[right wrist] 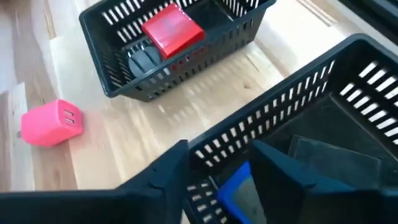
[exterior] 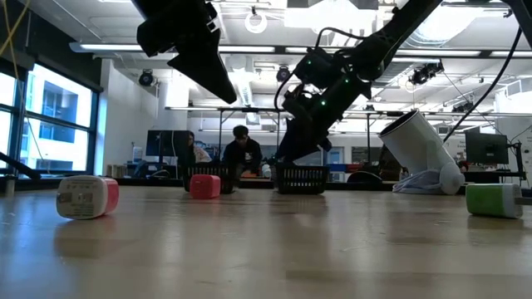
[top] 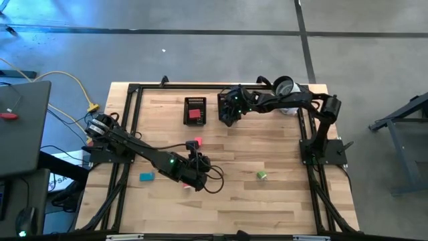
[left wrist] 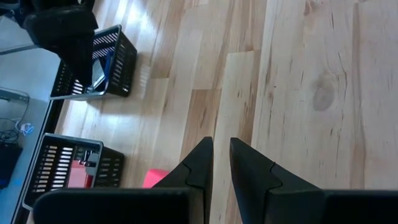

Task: Pick & Place Office items
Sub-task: Put the green charger adapter into the left black bin

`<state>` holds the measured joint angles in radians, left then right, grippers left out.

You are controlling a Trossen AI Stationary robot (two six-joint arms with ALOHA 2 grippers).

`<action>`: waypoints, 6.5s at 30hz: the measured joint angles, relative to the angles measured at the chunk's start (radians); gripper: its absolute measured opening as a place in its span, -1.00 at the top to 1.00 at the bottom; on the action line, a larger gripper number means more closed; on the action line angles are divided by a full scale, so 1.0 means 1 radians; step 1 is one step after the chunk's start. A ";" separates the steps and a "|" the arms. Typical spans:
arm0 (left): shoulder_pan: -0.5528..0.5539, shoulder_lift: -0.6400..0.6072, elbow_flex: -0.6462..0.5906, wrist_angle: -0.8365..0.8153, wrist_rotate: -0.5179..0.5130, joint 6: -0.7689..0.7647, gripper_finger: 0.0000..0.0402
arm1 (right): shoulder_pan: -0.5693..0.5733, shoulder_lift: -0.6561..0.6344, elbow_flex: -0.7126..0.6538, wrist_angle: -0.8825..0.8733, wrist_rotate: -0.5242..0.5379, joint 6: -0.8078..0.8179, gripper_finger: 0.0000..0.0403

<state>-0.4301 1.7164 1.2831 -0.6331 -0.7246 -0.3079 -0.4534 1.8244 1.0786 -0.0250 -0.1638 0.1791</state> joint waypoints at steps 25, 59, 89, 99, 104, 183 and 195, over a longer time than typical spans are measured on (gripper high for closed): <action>0.015 0.000 0.000 -0.232 -0.003 -0.022 0.77 | 0.104 -0.214 0.000 -0.068 -0.020 -0.026 -0.33; 0.112 0.000 -0.219 -0.215 -0.004 -0.316 0.77 | 0.659 -0.377 0.000 -0.515 0.369 0.192 -0.32; 0.128 0.000 -0.218 -0.021 0.099 -0.024 0.15 | 0.787 -0.377 0.000 -0.705 0.487 0.348 -0.32; 0.134 0.000 -0.218 -0.028 0.087 -0.070 0.15 | 0.787 -0.377 0.000 -0.705 0.486 0.348 -0.32; 0.174 0.000 -0.218 -0.024 0.126 -0.051 0.15 | 0.787 -0.377 0.000 -0.706 0.473 0.356 -0.32; 0.104 0.000 -0.218 0.314 0.309 0.015 0.15 | 0.892 -0.328 -0.139 -0.743 0.239 0.895 -0.24; 0.104 0.000 -0.218 0.317 0.311 0.012 0.15 | 0.891 -0.319 -0.175 -0.686 0.222 0.913 -0.24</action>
<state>-0.3260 1.7164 1.0649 -0.3164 -0.4141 -0.2958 0.4380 1.5051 0.9039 -0.7114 0.0582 1.0922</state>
